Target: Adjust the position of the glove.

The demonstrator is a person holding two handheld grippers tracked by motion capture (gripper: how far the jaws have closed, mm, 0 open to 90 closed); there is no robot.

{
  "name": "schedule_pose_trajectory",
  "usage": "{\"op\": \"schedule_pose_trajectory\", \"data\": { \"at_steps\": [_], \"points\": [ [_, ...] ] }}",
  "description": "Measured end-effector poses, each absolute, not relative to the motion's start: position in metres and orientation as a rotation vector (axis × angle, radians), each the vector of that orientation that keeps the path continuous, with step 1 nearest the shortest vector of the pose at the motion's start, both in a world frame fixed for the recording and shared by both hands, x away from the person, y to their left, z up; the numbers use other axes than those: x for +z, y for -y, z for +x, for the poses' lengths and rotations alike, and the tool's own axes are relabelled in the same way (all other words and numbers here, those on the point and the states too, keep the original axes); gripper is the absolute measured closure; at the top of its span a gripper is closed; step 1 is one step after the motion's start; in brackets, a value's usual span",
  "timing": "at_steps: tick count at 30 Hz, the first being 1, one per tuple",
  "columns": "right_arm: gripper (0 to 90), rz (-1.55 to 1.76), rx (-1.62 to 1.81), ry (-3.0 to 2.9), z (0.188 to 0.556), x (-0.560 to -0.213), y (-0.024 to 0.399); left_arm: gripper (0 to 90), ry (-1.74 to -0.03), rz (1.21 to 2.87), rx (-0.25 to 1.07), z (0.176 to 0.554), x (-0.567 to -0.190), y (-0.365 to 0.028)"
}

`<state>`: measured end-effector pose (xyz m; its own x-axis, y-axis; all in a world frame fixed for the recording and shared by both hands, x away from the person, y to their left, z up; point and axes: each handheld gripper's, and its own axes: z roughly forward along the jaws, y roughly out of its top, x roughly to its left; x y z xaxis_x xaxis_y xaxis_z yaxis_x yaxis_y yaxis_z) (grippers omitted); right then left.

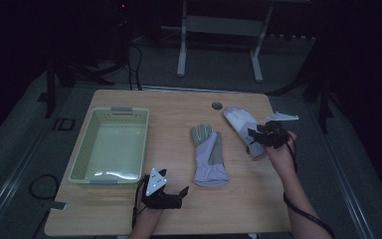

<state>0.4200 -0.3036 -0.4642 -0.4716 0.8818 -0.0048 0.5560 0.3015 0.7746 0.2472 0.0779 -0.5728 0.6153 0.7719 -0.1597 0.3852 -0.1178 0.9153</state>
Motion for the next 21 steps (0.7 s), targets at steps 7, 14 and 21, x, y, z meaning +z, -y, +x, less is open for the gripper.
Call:
{"op": "schedule_pose_trajectory", "data": {
  "at_steps": [7, 14, 21],
  "points": [
    [50.1, 1.323, 0.941, -2.126, 0.443, -0.469, 0.322, 0.6, -0.957, 1.729, 0.433, 0.247, -0.573, -0.078],
    [50.4, 1.378, 0.854, -2.179, 0.463, -0.488, 0.324, 0.5, -0.959, 1.728, 0.434, 0.248, -0.573, -0.078],
    [51.6, 1.417, 0.849, -2.202, 0.479, -0.503, 0.322, 0.5, -0.959, 1.726, 0.435, 0.247, -0.573, -0.078]
  ]
}}
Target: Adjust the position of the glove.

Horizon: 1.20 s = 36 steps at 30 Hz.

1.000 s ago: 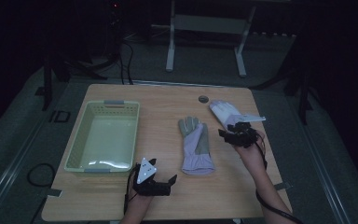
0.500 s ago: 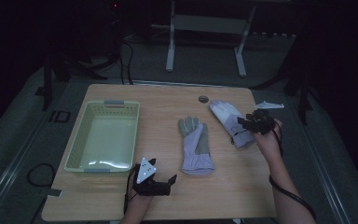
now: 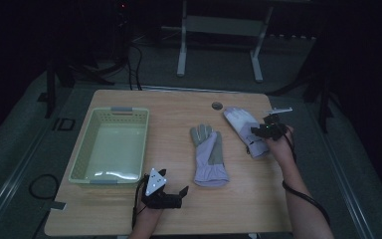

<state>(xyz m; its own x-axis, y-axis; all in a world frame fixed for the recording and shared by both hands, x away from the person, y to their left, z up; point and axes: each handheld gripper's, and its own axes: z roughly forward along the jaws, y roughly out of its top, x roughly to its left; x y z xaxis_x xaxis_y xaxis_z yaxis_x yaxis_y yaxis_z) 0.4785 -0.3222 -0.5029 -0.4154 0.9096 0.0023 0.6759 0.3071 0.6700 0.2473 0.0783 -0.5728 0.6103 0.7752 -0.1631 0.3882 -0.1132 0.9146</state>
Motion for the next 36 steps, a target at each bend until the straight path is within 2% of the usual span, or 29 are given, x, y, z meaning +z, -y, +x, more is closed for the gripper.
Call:
{"op": "schedule_pose_trajectory", "data": {
  "at_steps": [19, 22, 30, 33, 36],
  "points": [
    [47.4, 1.449, 0.746, -2.296, 0.503, -0.524, 0.317, 0.5, -0.960, 1.724, 0.432, 0.247, -0.573, -0.079],
    [58.0, 1.465, 0.755, -2.331, 0.504, -0.529, 0.317, 0.5, -0.958, 1.726, 0.435, 0.247, -0.573, -0.078],
    [69.1, 1.476, 0.757, -2.388, 0.507, -0.528, 0.317, 0.5, -0.958, 1.725, 0.434, 0.247, -0.573, -0.078],
    [76.1, 1.493, 0.725, -2.364, 0.505, -0.525, 0.311, 0.5, -0.959, 1.725, 0.434, 0.247, -0.573, -0.078],
    [78.2, 1.530, 0.776, -2.300, 0.499, -0.521, 0.313, 0.5, -0.959, 1.725, 0.432, 0.247, -0.573, -0.078]
  ]
}}
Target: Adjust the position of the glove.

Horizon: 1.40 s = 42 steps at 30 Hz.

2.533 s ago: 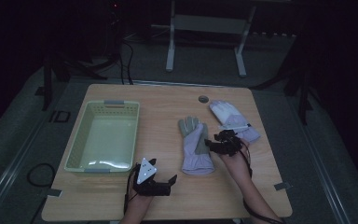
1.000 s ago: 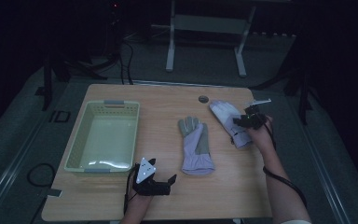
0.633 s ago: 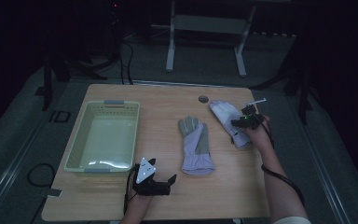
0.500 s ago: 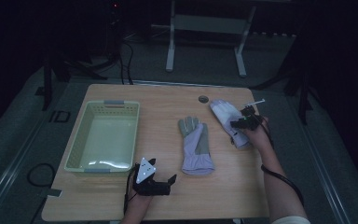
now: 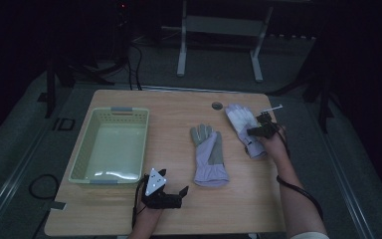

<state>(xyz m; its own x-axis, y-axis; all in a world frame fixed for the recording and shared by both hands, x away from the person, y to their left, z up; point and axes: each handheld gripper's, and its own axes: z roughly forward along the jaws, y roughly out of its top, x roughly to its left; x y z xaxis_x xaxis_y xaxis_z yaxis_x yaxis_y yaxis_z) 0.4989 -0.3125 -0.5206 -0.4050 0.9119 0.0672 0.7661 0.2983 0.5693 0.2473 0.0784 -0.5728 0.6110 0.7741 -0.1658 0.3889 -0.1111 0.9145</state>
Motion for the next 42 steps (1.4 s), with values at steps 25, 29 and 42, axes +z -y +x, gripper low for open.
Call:
{"op": "schedule_pose_trajectory", "data": {
  "at_steps": [25, 29, 42],
  "points": [
    [79.8, 1.750, 1.001, -1.961, 0.371, -0.466, 0.321, 0.5, -0.946, 1.732, 0.443, 0.246, -0.573, -0.077],
    [79.6, 1.755, 1.021, -1.942, 0.358, -0.471, 0.320, 0.5, -0.947, 1.730, 0.442, 0.247, -0.573, -0.077],
    [78.2, 1.829, 0.886, -1.965, 0.366, -0.510, 0.324, 0.5, -0.951, 1.733, 0.439, 0.247, -0.573, -0.077]
  ]
}}
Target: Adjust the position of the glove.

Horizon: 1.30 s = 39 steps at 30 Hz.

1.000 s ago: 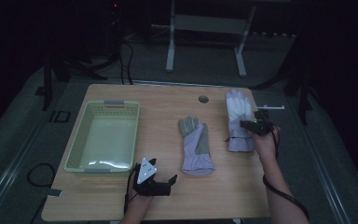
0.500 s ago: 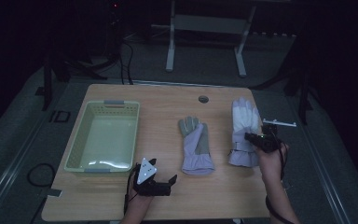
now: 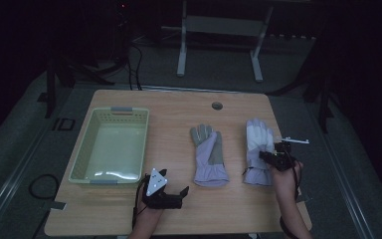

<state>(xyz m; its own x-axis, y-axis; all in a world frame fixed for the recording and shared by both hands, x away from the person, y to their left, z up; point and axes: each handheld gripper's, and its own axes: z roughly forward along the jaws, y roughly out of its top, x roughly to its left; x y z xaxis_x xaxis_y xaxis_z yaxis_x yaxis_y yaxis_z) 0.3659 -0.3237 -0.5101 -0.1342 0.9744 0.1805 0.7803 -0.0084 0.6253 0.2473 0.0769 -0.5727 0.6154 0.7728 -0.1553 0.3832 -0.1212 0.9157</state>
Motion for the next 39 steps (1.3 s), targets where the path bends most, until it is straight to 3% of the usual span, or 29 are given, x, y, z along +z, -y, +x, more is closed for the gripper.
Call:
{"op": "schedule_pose_trajectory", "data": {
  "at_steps": [7, 16, 22, 31, 39],
  "points": [
    [74.4, 1.837, 0.833, -1.989, 0.373, -0.525, 0.321, 0.5, -0.948, 1.732, 0.440, 0.247, -0.573, -0.077],
    [57.3, 1.726, 0.889, -2.024, 0.373, -0.510, 0.325, 0.5, -0.950, 1.730, 0.436, 0.247, -0.573, -0.077],
    [50.8, 1.529, 0.885, -2.183, 0.376, -0.507, 0.335, 0.5, -0.950, 1.732, 0.435, 0.247, -0.573, -0.077],
    [49.8, 1.394, 0.847, -2.312, 0.385, -0.513, 0.343, 0.5, -0.949, 1.735, 0.441, 0.247, -0.573, -0.077],
    [55.9, 1.414, 0.838, -2.354, 0.385, -0.529, 0.345, 0.5, -0.946, 1.736, 0.441, 0.247, -0.573, -0.077]
  ]
}}
